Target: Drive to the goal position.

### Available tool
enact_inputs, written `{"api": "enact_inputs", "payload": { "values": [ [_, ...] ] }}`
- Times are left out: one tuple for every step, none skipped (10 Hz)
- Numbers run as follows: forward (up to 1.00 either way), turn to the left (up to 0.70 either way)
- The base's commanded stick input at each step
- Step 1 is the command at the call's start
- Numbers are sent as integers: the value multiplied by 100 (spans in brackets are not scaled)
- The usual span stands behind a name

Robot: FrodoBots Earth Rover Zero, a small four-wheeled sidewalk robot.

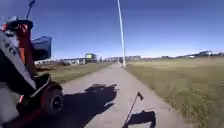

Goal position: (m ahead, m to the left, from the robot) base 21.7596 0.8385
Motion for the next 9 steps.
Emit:
{"api": "enact_inputs", "payload": {
  "values": [
    [100,0],
    [100,0],
    [100,0],
    [100,0],
    [100,0],
    [100,0],
    [100,0],
    [100,0],
    [100,0]
  ]
}}
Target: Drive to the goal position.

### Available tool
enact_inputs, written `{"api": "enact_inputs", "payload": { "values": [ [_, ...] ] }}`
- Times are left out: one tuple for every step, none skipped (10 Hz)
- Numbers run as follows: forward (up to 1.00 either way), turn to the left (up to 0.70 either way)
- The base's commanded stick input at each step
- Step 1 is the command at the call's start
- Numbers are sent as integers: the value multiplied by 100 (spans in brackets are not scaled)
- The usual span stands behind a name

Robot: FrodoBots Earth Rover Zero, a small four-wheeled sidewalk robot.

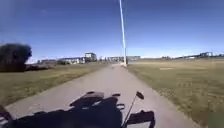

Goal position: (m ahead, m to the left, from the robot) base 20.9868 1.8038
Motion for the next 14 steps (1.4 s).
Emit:
{"api": "enact_inputs", "payload": {
  "values": [
    [100,0],
    [100,0],
    [100,0],
    [100,0],
    [100,0],
    [100,0],
    [100,0],
    [100,0],
    [100,0],
    [100,0],
    [100,0],
    [100,0],
    [100,0],
    [100,0]
  ]
}}
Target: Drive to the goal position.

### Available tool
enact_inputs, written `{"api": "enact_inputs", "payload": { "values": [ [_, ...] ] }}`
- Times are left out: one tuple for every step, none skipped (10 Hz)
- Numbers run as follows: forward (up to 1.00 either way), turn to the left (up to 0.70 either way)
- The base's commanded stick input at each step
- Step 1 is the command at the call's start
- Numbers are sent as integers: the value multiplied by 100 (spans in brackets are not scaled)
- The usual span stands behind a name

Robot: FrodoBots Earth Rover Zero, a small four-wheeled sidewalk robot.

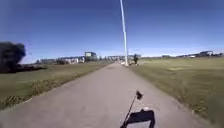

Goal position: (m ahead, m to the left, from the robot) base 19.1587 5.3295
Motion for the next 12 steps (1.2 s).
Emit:
{"api": "enact_inputs", "payload": {
  "values": [
    [100,0],
    [100,0],
    [100,0],
    [100,0],
    [100,0],
    [100,0],
    [100,0],
    [100,0],
    [100,0],
    [100,0],
    [100,0],
    [100,0]
  ]
}}
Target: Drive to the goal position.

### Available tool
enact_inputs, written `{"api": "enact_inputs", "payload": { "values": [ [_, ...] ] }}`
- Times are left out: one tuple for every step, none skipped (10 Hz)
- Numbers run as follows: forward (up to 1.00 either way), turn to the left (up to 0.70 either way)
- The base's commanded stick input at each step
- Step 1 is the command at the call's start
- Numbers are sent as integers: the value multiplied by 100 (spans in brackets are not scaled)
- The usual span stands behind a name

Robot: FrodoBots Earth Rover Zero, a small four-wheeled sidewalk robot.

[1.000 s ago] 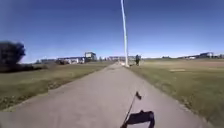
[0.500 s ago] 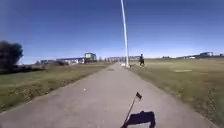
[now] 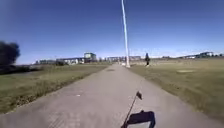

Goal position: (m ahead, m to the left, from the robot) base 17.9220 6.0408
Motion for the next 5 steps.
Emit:
{"api": "enact_inputs", "payload": {
  "values": [
    [100,0],
    [100,0],
    [100,0],
    [100,0],
    [100,0]
  ]
}}
